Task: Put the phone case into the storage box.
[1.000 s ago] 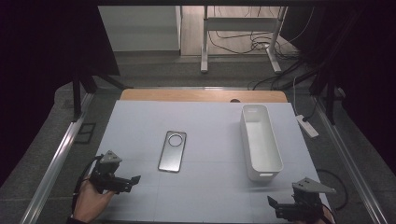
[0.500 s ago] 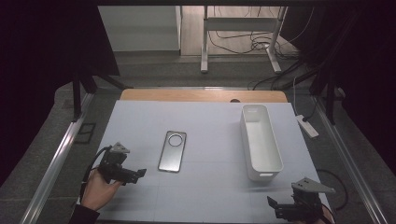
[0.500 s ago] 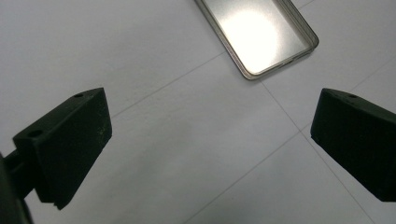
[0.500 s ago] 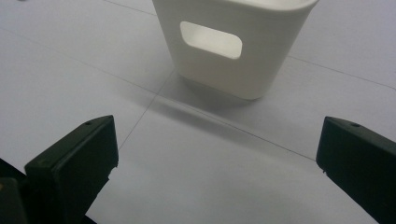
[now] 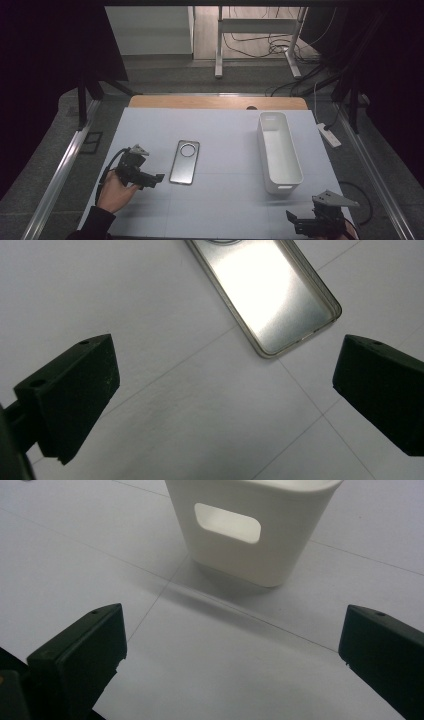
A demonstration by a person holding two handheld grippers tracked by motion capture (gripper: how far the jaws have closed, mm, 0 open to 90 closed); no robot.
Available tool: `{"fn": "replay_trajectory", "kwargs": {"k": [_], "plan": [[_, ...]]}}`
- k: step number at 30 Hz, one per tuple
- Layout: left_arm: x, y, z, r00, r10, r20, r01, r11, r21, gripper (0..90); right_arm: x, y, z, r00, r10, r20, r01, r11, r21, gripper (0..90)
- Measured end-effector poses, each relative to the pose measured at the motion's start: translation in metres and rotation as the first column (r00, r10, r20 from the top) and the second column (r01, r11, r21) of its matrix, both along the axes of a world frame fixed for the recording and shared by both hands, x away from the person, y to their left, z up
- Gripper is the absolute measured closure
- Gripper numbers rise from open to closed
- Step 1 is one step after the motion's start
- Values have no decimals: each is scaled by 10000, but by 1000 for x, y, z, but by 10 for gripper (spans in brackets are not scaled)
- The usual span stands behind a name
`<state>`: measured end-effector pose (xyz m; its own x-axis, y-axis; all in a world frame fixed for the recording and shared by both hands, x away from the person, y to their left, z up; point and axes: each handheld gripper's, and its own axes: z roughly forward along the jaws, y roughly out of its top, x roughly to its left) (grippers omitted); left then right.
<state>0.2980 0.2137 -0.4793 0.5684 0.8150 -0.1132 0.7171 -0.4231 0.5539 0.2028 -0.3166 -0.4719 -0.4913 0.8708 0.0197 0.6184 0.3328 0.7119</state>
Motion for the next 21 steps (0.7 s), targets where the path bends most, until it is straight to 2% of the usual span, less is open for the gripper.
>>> {"fn": "replay_trajectory", "kwargs": {"k": [21], "plan": [[33,-24,4,9991,-413,-131,415,9990,142,0,0,0,0,9999,106,-25,-106,9999,32,0]]}}
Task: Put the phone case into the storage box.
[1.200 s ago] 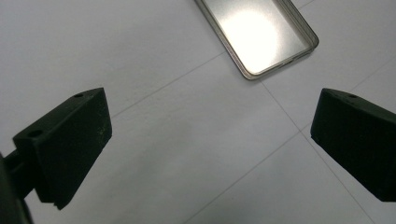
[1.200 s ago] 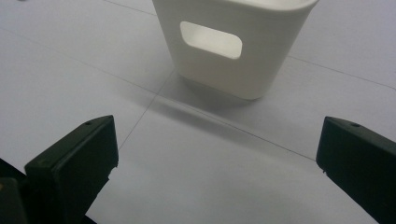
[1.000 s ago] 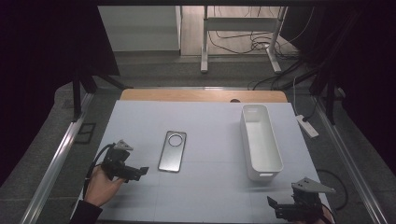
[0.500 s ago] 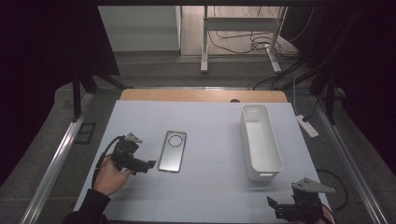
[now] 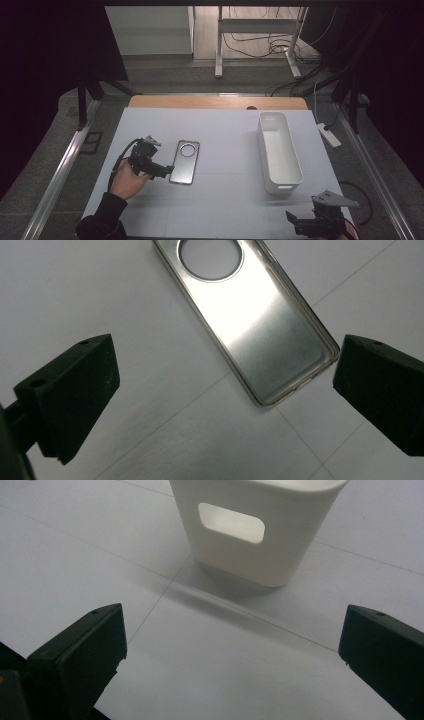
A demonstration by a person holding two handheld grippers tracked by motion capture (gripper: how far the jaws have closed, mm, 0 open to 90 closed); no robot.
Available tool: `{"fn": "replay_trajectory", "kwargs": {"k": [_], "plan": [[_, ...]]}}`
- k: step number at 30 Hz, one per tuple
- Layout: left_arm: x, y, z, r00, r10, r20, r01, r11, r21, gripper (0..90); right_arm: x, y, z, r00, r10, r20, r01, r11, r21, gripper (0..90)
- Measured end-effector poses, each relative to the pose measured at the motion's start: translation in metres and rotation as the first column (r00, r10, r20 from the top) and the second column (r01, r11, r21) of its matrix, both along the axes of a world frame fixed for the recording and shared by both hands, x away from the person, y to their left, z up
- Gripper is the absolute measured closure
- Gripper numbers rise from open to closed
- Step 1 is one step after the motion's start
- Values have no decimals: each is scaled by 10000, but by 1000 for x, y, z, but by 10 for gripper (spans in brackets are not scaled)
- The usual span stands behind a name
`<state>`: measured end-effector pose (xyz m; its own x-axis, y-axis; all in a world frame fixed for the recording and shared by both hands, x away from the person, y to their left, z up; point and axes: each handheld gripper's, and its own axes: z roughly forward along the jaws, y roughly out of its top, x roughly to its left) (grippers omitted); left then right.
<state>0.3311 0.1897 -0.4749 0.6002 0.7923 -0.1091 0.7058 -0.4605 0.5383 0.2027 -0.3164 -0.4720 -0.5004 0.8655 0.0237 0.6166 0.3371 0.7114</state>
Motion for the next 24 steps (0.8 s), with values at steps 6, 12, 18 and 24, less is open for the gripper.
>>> {"fn": "replay_trajectory", "kwargs": {"k": [6,12,18,24], "plan": [[8,-9,0,9999,-66,-83,67,9999,123,0,0,0,0,10000,16,6,-16,10000,6,0],[16,-16,-2,9998,-94,-188,97,9998,148,0,0,0,0,10000,27,9,-27,10000,31,0],[24,-27,-3,9997,-191,-178,198,9990,394,0,0,0,0,10000,26,11,-26,10000,29,0],[27,-28,-6,9996,-77,-269,90,9987,492,0,0,0,0,10000,32,-3,-32,10000,43,0]]}}
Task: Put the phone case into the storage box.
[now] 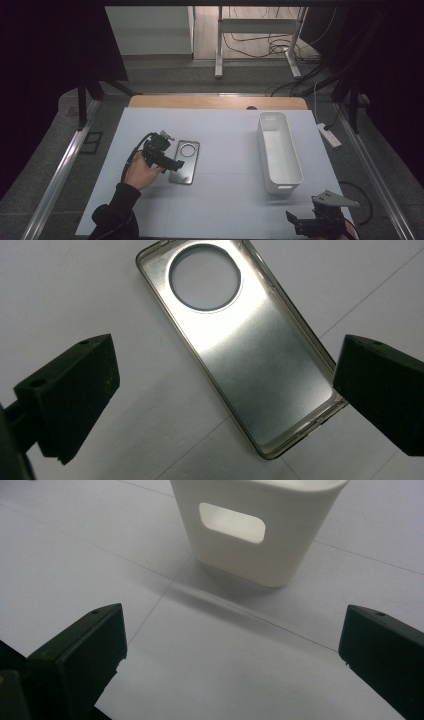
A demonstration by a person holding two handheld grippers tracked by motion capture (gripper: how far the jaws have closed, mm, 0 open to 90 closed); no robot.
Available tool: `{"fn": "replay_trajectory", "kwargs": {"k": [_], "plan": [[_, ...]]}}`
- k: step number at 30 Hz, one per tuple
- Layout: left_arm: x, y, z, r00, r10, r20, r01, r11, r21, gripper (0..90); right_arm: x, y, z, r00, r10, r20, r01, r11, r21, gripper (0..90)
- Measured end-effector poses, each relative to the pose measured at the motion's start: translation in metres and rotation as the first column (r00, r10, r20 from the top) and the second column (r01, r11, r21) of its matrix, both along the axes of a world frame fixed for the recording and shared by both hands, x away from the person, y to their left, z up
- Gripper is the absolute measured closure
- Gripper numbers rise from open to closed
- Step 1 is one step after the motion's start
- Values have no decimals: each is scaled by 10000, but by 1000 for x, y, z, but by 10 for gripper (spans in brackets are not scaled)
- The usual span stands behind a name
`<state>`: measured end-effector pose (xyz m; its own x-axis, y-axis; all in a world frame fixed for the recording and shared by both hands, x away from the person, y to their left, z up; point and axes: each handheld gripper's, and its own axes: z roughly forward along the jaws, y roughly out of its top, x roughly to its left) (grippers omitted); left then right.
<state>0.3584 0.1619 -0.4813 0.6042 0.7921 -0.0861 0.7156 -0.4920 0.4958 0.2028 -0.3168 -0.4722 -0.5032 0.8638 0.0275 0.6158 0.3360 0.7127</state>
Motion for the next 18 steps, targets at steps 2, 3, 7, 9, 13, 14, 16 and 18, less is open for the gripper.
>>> {"fn": "replay_trajectory", "kwargs": {"k": [2,3,7,9,13,14,16,18], "plan": [[0,-1,-2,10000,58,-18,-58,10000,43,0,0,0,0,10000,12,0,-12,10000,-6,0],[0,-1,-3,10000,51,-48,-51,10000,86,0,0,0,0,10000,16,-2,-16,10000,-11,0],[1,-2,-9,9998,98,-180,-94,9997,216,0,0,0,0,10000,28,7,-28,10000,-12,0],[2,-1,-16,9995,109,-310,-103,9998,194,0,0,0,0,10000,27,-2,-27,10000,-3,0],[1,-1,-25,9990,122,-437,-113,9997,212,0,0,0,0,10000,27,-3,-27,10000,9,0],[1,-2,-27,9988,162,-461,-152,9996,239,0,0,0,0,10000,30,-6,-29,10000,9,0],[1,-2,-32,9984,142,-555,-129,9996,243,0,0,0,0,10000,33,-15,-33,10000,5,0],[0,-2,-36,9977,194,-652,-176,9994,282,0,0,0,0,10000,30,-31,-30,10000,4,0]]}}
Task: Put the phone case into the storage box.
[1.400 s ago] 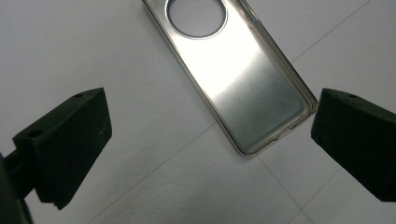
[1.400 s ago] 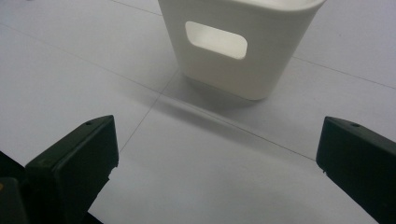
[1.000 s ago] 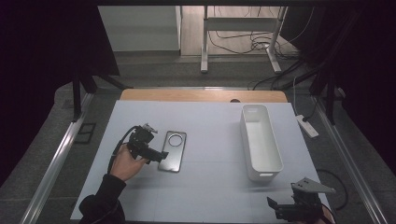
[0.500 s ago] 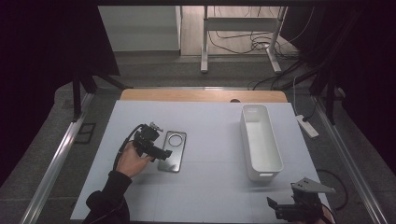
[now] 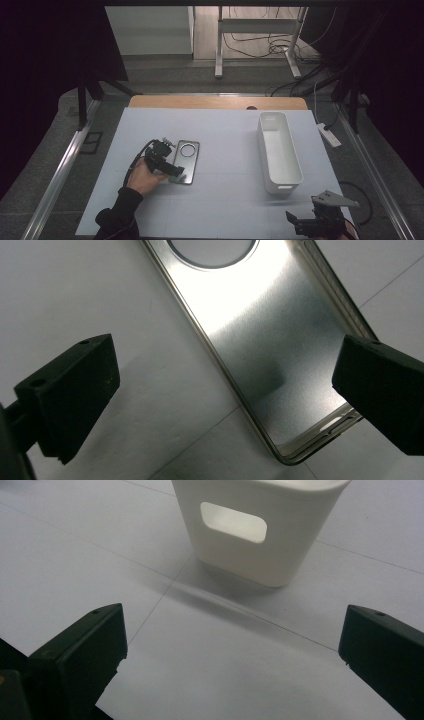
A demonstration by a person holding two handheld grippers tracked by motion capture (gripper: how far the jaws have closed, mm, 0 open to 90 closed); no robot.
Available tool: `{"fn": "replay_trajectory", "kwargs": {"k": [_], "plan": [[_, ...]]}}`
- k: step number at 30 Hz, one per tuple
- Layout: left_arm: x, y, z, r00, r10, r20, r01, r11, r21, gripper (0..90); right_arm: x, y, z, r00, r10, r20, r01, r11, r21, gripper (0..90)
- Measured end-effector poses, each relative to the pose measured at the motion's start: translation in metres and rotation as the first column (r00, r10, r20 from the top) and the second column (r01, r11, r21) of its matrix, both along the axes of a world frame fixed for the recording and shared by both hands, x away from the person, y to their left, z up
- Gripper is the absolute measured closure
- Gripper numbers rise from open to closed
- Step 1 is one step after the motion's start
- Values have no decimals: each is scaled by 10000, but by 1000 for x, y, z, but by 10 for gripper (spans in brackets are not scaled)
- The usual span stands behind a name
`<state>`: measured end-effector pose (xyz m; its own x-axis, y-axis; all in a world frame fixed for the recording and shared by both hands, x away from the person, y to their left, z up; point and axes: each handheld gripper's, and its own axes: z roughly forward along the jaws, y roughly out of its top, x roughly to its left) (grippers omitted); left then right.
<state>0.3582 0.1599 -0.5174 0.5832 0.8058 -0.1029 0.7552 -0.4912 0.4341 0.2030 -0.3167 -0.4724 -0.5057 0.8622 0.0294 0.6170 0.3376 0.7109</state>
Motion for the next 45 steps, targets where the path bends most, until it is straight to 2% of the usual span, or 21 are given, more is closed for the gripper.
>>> {"fn": "replay_trajectory", "kwargs": {"k": [7,9,15,17,19,20,24,27,28,30,34,45], "plan": [[-1,-4,-9,9998,-23,-178,29,9995,323,4,1,0,0,10000,16,-47,-16,10000,-15,0],[-2,-6,-11,9996,-211,-181,221,9983,539,1,1,0,0,10000,26,-74,-27,10000,-23,0],[-3,-6,-9,9991,-379,-202,390,9976,575,20,1,0,0,9999,21,-107,-21,10000,17,0],[-3,-6,-8,9991,-385,-173,394,9977,545,70,1,0,0,9999,30,-102,-30,10000,-17,0],[-4,-3,-6,9992,-387,-67,389,9981,471,159,1,0,0,9999,26,-110,-26,10000,-39,0],[-5,-2,-5,9995,-326,-47,328,9984,451,159,1,0,0,9999,27,-121,-27,10000,-42,0],[-6,0,-1,9996,-276,-47,277,9990,346,352,1,0,0,9999,43,-144,-43,10000,-40,0],[-5,1,1,9996,129,-242,-121,9995,302,454,1,0,0,9999,20,-145,-20,10000,-26,0],[-5,1,1,9996,129,-242,-121,9995,302,501,1,0,0,9999,20,-145,-20,10000,-26,0],[-4,2,2,9990,321,-327,-313,9993,227,532,1,0,0,9999,1,-147,-1,10000,1,0],[-5,2,2,9986,286,-447,-288,9996,-23,672,1,0,0,9999,1,-141,-2,10000,-15,0],[-4,7,1,9958,565,-718,-606,9966,-555,823,1,0,0,9999,-19,-141,19,10000,-7,3]]}}
